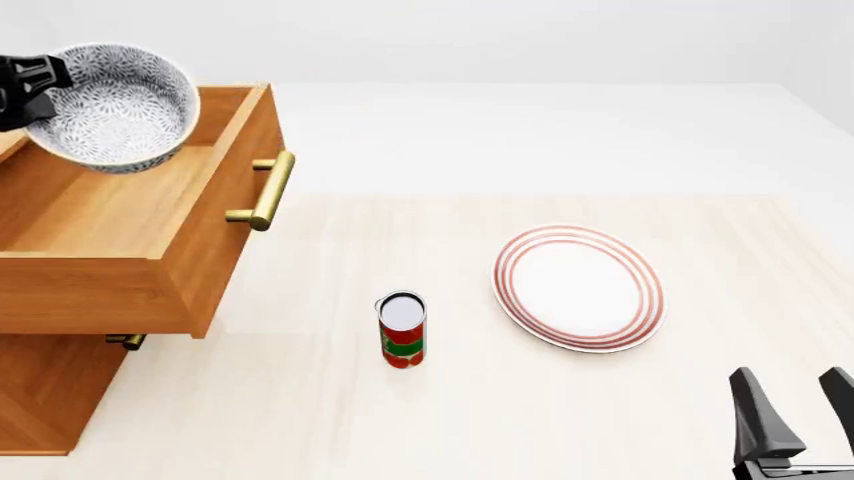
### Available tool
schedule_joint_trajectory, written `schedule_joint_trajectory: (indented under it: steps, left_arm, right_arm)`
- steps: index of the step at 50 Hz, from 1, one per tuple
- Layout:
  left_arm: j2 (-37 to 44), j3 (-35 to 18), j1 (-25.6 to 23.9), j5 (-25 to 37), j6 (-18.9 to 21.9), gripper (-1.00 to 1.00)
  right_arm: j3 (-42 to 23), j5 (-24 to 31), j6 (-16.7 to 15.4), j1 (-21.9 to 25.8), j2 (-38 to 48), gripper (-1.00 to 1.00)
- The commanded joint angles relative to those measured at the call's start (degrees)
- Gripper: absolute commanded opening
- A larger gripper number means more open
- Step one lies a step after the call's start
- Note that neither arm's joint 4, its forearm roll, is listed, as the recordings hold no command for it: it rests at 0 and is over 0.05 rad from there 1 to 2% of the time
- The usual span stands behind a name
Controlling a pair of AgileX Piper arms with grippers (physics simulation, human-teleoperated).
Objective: Put the bowl in the top drawer of the cabinet.
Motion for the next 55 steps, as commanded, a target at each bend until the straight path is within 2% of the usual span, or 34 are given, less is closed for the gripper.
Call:
schedule_joint_trajectory:
  steps: [1,55]
  left_arm:
    - [0.09,0.43,0.24,-0.68,0.21,-1.0]
    - [3.04,2.51,1.41,-4.11,0.21,-1.0]
  right_arm:
    - [0.0,-0.01,0.0,-0.01,0.0,1.0]
    - [0.0,-0.01,-0.01,0.0,0.0,1.0]
